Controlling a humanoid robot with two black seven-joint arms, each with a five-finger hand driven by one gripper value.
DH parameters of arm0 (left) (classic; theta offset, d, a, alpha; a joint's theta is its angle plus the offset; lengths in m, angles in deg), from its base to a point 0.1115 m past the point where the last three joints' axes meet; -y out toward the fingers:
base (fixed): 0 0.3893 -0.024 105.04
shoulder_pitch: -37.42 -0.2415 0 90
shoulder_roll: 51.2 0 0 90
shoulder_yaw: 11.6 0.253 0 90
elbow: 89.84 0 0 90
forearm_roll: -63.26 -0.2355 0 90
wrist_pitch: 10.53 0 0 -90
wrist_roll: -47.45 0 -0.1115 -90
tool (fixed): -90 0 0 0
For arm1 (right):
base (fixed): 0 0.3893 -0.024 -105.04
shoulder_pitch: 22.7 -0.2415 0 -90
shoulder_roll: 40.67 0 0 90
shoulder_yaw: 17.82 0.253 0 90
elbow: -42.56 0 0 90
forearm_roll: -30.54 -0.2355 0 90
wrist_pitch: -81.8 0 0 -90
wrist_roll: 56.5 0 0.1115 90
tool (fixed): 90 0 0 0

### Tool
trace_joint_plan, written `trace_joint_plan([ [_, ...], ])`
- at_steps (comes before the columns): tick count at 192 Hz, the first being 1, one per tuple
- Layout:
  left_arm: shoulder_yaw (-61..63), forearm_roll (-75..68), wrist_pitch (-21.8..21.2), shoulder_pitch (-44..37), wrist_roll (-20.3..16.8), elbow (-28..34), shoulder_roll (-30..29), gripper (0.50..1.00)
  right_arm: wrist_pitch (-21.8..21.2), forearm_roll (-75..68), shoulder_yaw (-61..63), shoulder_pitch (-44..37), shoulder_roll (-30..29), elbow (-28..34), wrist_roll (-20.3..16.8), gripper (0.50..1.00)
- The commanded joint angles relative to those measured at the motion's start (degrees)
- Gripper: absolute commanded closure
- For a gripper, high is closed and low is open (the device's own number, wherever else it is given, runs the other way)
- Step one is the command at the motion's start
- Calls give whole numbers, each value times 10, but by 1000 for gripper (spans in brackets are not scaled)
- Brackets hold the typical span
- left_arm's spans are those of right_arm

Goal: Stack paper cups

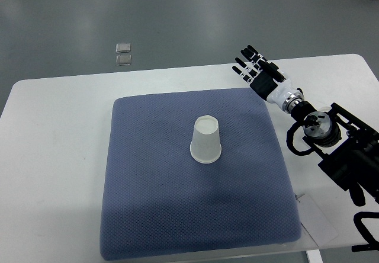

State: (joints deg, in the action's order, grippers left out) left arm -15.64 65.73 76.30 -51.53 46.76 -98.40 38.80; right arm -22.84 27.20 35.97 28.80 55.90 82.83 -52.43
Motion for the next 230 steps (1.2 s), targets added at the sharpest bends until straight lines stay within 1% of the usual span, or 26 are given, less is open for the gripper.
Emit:
trace_joint_plan([
  [1,0,0,0,0,1,0,0,500,0,0,0,0,0,1,0,583],
  [150,5,1,-1,-1,0,5,0,500,-4,1,-1,-10,14,9,-6,585],
  [173,5,1,-1,-1,0,6,0,500,2,3,-11,-20,30,13,-7,585],
  [197,5,0,-1,-1,0,5,0,500,7,32,-55,-54,57,13,-7,585],
  [215,5,1,-1,-1,0,5,0,500,6,73,-95,-78,92,13,-8,585],
  [230,5,1,-1,0,0,5,0,500,-2,128,-140,-113,127,13,-12,585],
])
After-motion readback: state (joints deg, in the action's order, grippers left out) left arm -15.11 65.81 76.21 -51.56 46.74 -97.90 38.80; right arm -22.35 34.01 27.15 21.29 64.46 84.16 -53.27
